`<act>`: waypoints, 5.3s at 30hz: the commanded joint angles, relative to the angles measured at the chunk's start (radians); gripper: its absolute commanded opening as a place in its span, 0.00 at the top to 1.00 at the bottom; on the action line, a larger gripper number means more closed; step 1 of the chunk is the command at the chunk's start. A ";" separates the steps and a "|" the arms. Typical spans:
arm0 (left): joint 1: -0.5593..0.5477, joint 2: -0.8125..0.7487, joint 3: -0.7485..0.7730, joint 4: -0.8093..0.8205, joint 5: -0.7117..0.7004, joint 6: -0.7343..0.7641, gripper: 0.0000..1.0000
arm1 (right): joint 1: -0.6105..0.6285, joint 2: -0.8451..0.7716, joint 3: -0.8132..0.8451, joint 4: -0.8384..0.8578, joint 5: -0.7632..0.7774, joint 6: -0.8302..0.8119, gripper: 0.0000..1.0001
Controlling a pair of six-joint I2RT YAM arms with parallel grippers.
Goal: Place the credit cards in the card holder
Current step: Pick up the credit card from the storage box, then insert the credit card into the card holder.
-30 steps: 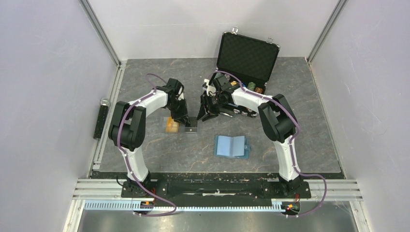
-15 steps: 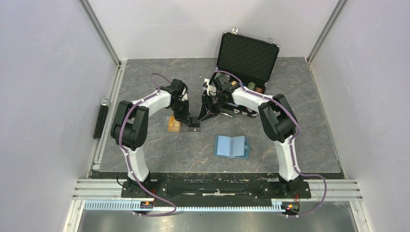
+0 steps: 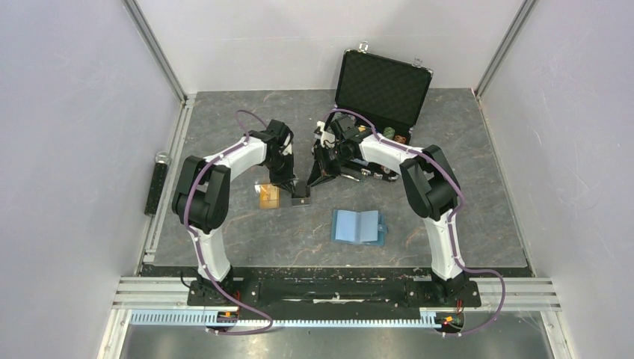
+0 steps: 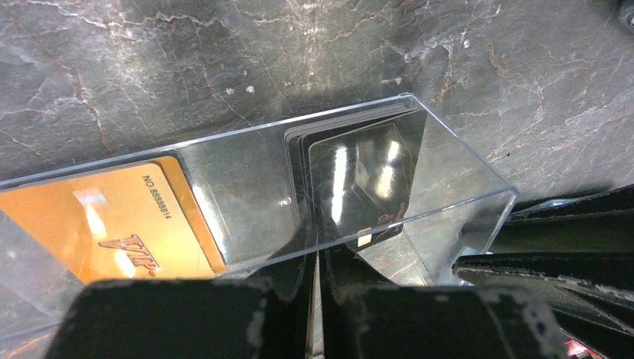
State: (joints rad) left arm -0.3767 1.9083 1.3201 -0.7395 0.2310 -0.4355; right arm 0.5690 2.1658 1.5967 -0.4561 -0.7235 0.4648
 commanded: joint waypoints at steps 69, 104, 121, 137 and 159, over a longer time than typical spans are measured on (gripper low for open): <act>-0.068 -0.597 -0.268 0.477 0.312 -0.221 0.97 | -0.167 -0.621 -0.411 0.295 -0.085 0.015 0.18; -0.181 -0.680 -0.587 1.008 0.492 -0.547 0.52 | -0.174 -0.866 -0.841 0.713 -0.292 0.261 1.00; -0.322 -0.439 -0.522 0.679 0.265 -0.463 0.60 | -0.340 -0.908 -1.062 0.379 -0.078 0.015 1.00; -0.439 -0.144 -0.257 0.352 0.047 -0.306 0.76 | -0.350 -0.823 -1.124 0.409 -0.058 -0.003 1.00; -0.456 -0.086 -0.227 0.281 0.004 -0.257 0.79 | -0.340 -0.631 -1.089 0.422 -0.119 -0.020 1.00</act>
State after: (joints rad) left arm -0.8188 1.8061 1.0611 -0.4454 0.2611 -0.7376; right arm 0.2207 1.5139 0.4770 -0.0429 -0.8513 0.4774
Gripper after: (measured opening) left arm 0.217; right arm 0.006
